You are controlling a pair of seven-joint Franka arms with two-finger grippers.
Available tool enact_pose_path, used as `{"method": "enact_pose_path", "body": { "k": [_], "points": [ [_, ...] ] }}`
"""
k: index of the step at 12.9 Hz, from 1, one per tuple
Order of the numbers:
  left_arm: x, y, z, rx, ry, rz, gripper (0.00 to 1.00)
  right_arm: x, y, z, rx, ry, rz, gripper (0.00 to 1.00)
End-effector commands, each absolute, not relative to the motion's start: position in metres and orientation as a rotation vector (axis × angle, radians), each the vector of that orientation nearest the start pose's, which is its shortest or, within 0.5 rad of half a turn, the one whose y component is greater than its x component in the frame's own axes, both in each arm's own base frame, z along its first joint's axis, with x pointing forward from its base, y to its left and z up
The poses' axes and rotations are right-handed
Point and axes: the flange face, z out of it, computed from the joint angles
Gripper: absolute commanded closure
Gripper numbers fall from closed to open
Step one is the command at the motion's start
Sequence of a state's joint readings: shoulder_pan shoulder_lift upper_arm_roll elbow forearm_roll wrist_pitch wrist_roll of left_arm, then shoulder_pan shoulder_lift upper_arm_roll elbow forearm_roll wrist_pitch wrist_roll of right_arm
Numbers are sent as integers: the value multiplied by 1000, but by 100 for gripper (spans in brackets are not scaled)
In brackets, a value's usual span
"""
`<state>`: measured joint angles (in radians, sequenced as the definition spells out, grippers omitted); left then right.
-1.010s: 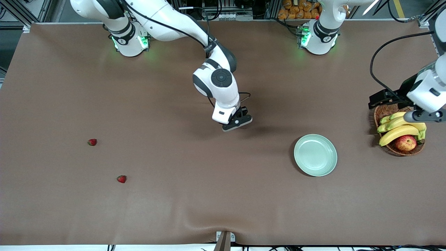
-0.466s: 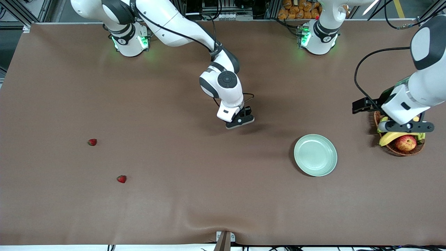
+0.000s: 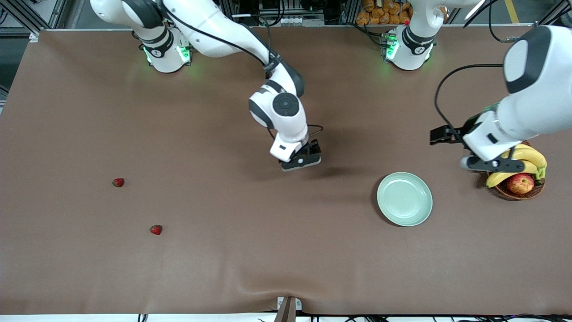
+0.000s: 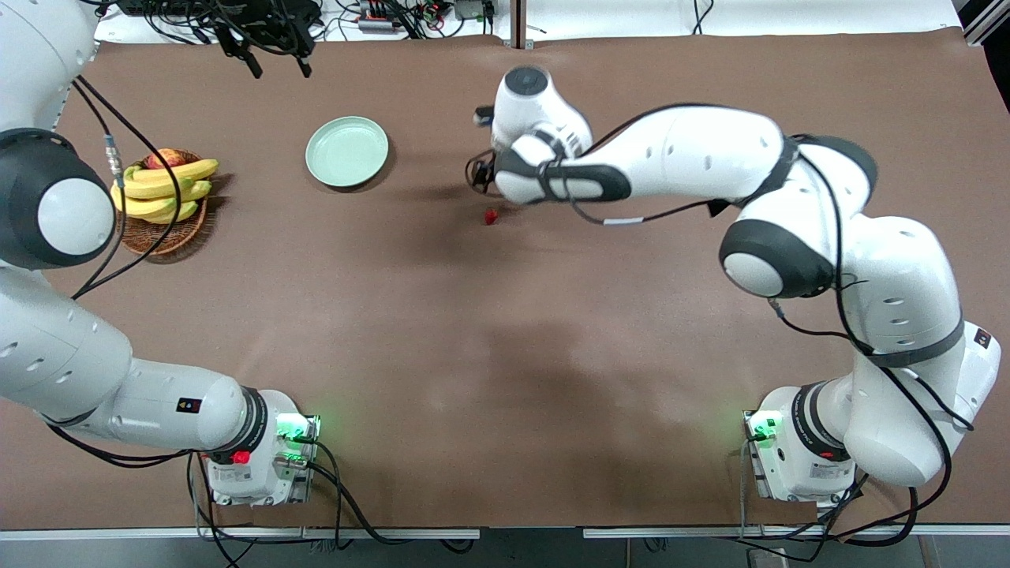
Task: Collect all strawberries into plate
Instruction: 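Carry the strawberry to mid-table with the right gripper while the left gripper approaches, then lower the left gripper over the strawberry while the right gripper withdraws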
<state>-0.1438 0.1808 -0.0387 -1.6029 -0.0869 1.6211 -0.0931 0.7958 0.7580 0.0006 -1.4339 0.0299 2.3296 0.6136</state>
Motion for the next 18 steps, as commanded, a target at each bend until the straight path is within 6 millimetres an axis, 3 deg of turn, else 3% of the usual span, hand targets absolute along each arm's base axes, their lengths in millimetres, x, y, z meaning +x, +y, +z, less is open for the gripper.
{"method": "enact_pose_path", "body": {
  "k": [1,3,5,7,9,12,15,18],
  "points": [
    [591,-145,506,-3208,92,271,0,555,470,305,-3055,-150,-97,0],
    [591,-177,495,-3211,120,249,0,597,405,323,-3079,-103,-68,0],
    [587,-217,481,-3206,116,237,0,639,335,324,-3083,50,-76,0],
    [586,-248,460,-3200,82,238,0,664,283,320,-3097,117,-83,0],
    [579,-282,435,-3186,158,269,0,686,229,318,-3112,-21,-101,0],
    [567,-325,405,-3193,155,310,0,706,184,296,-3103,-190,-184,0],
    [550,-378,367,-3186,166,283,0,719,138,273,-3089,-514,-166,0],
    [539,-413,325,-3186,139,250,0,735,99,249,-3045,-794,-313,0]
  ]
}}
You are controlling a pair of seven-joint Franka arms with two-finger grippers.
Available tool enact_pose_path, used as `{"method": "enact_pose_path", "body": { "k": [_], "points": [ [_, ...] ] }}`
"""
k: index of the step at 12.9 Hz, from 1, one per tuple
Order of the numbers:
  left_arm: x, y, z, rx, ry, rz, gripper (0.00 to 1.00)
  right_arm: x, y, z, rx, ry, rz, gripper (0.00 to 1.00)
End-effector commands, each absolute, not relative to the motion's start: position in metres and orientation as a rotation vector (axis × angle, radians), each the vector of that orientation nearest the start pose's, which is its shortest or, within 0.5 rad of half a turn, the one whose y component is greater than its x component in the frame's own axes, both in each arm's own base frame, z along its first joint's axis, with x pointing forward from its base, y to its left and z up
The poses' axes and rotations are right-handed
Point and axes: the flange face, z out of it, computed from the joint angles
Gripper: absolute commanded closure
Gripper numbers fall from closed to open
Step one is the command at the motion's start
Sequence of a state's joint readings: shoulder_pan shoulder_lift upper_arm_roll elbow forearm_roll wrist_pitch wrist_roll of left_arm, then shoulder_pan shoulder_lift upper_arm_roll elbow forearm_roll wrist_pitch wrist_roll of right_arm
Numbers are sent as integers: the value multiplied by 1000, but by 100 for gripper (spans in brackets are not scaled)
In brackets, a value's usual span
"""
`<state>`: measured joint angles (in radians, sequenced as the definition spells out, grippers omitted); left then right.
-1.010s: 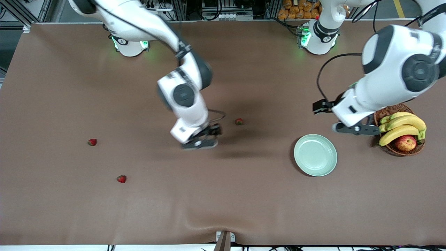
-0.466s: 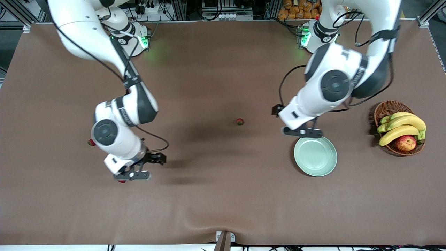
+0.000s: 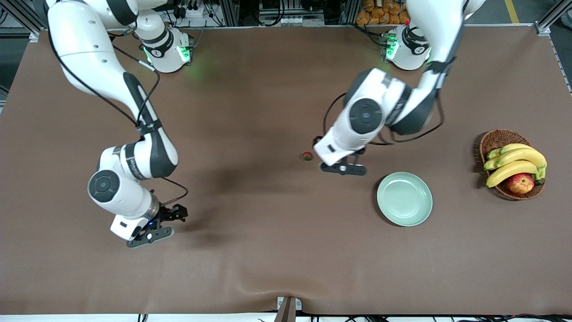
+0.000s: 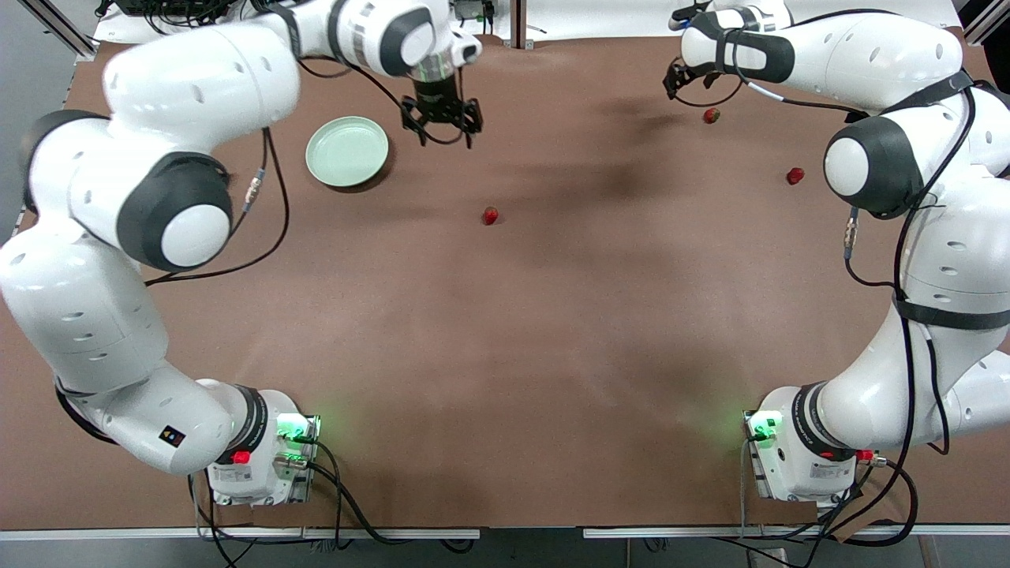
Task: Collect all strawberries into plate
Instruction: 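Lower the left gripper over the strawberry while the right gripper withdraws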
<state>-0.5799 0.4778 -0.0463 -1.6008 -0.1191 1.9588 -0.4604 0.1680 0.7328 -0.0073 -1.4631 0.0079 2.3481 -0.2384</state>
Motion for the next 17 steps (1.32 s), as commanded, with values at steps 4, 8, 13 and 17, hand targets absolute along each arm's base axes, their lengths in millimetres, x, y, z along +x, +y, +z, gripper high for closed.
{"method": "enact_pose_path", "body": {
  "k": [4,8,13,17],
  "points": [
    [518,-440,274,-3150,181,292,0,744,55,210,-3016,-975,-405,0],
    [502,-459,232,-3128,146,283,0,740,42,194,-3019,-928,-357,0],
    [503,-461,207,-3134,159,212,13,734,42,186,-3012,-920,-265,0],
    [490,-461,189,-3121,169,229,18,731,44,183,-3006,-920,-218,0]
  ]
}}
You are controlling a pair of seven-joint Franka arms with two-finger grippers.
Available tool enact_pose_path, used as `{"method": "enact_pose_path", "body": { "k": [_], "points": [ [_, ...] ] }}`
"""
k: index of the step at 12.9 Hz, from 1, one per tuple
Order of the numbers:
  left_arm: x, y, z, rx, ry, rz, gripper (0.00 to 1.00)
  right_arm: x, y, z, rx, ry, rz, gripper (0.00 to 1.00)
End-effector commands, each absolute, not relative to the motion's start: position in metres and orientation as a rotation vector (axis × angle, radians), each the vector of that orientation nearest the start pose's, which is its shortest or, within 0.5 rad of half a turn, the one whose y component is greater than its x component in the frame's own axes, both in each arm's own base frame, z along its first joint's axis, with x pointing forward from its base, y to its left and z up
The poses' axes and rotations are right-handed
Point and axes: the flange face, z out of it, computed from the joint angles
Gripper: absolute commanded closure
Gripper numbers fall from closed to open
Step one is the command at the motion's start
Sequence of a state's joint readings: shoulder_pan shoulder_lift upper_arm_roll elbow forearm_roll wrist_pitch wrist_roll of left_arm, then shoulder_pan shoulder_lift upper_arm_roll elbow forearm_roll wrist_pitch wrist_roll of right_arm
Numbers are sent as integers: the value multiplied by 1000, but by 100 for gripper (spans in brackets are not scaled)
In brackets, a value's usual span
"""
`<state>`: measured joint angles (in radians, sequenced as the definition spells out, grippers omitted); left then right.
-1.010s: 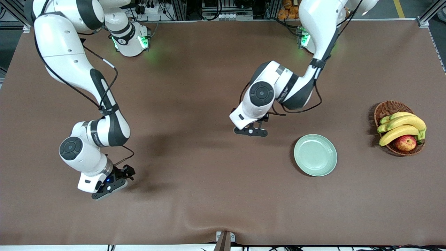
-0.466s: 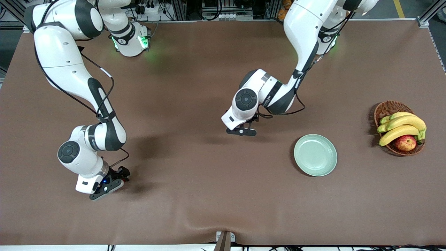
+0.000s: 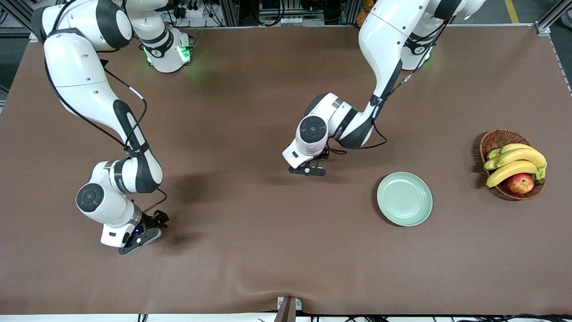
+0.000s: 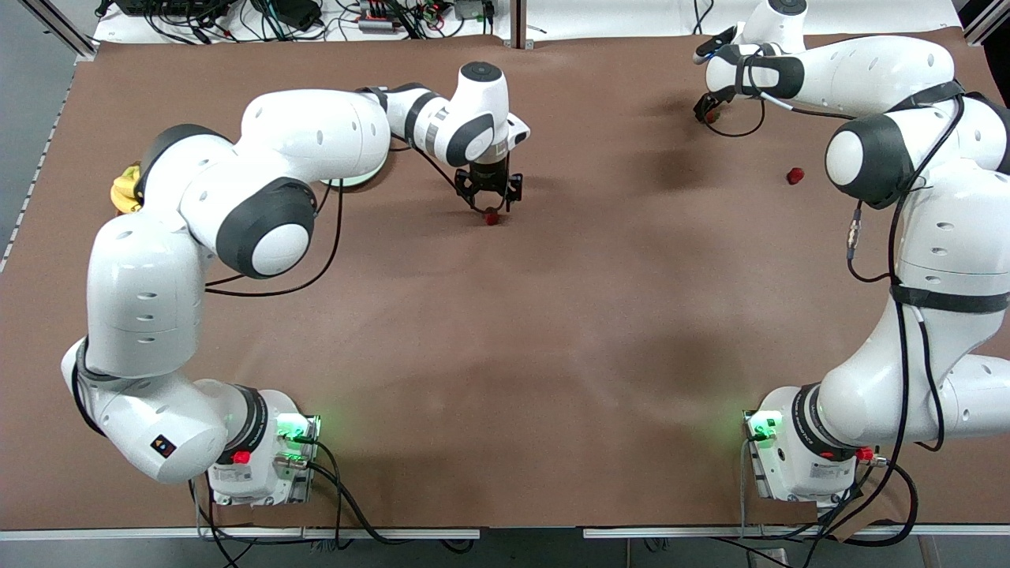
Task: Collect all strawberries into plate
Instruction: 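Lower the left gripper over the strawberry while the right gripper withdraws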
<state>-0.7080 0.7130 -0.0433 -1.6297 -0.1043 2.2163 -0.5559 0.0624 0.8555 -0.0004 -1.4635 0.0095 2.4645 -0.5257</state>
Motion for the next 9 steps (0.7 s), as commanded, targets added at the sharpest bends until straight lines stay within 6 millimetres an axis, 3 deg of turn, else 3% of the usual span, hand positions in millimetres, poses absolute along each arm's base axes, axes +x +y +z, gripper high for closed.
{"method": "enact_pose_path", "body": {
  "k": [1,9],
  "points": [
    [486,-464,188,-3119,164,228,21,731,44,183,-3005,-920,-213,0],
    [486,-466,180,-3106,157,194,31,731,43,182,-3006,-920,-213,0]
  ]
}}
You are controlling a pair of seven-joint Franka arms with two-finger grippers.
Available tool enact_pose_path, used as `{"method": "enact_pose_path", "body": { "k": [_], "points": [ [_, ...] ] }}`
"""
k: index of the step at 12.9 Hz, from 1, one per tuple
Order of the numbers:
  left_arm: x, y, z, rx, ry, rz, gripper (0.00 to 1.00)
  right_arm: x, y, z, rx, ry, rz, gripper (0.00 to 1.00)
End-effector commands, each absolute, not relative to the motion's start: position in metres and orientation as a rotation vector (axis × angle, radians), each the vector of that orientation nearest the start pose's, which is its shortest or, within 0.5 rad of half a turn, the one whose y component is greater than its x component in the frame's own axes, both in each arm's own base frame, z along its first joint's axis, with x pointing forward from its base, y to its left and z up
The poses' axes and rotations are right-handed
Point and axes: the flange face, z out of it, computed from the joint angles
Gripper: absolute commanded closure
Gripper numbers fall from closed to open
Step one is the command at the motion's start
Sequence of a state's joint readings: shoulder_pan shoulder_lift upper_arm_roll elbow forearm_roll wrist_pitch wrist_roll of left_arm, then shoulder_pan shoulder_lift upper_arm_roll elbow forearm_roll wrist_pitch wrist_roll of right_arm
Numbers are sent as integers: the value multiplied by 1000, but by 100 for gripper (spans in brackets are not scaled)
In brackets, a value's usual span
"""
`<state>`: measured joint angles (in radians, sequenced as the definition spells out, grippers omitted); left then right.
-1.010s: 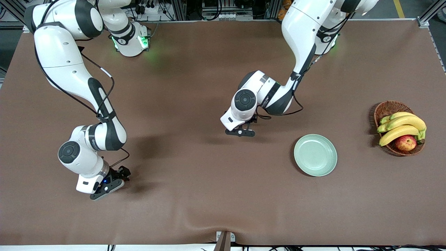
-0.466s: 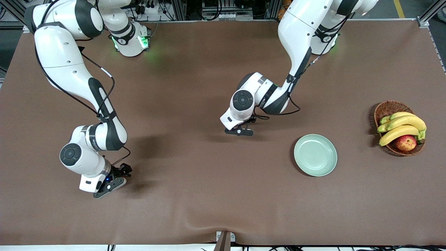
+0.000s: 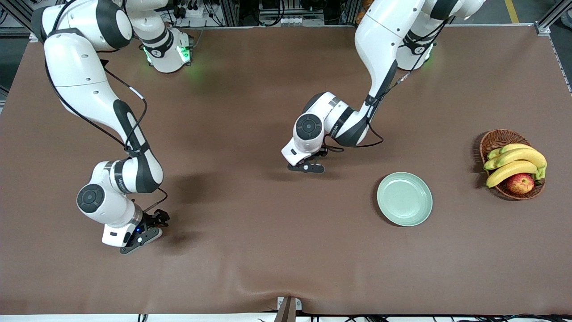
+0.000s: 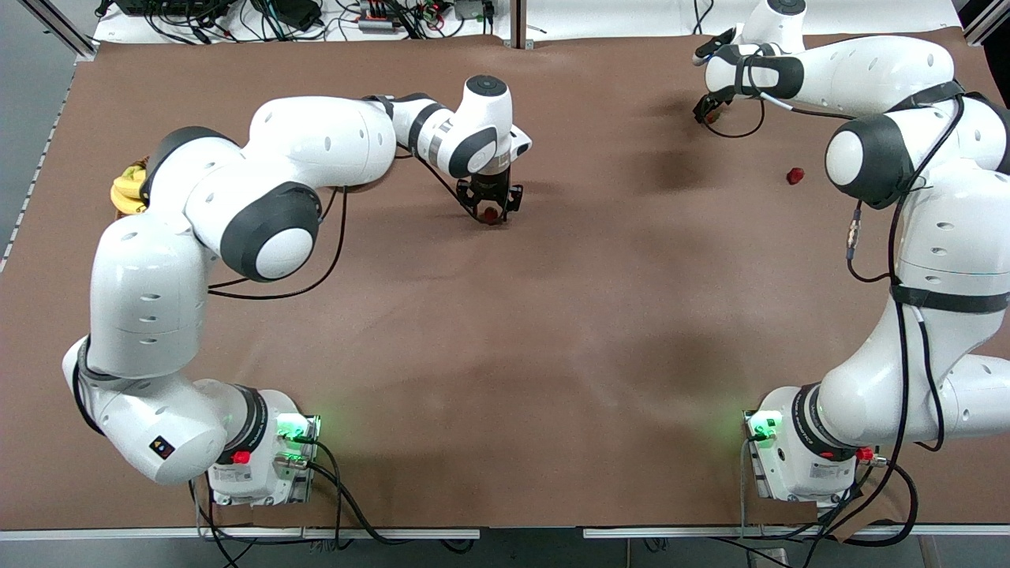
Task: Collect all strawberries into plate
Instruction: 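Close the left gripper on the strawberry and lift it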
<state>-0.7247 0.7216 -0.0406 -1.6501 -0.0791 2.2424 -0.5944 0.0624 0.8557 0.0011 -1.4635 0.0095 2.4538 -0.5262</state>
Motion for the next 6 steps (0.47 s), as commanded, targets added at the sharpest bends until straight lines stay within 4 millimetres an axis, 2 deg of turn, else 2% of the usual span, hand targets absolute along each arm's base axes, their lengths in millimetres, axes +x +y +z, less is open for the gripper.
{"method": "enact_pose_path", "body": {
  "k": [1,4,6],
  "points": [
    [487,-466,179,-3101,168,184,33,731,42,182,-3006,-920,-213,0],
    [486,-466,176,-3097,175,175,40,732,37,182,-3012,-910,-229,0],
    [484,-467,174,-3095,174,179,49,733,35,183,-3014,-910,-231,0]
  ]
}}
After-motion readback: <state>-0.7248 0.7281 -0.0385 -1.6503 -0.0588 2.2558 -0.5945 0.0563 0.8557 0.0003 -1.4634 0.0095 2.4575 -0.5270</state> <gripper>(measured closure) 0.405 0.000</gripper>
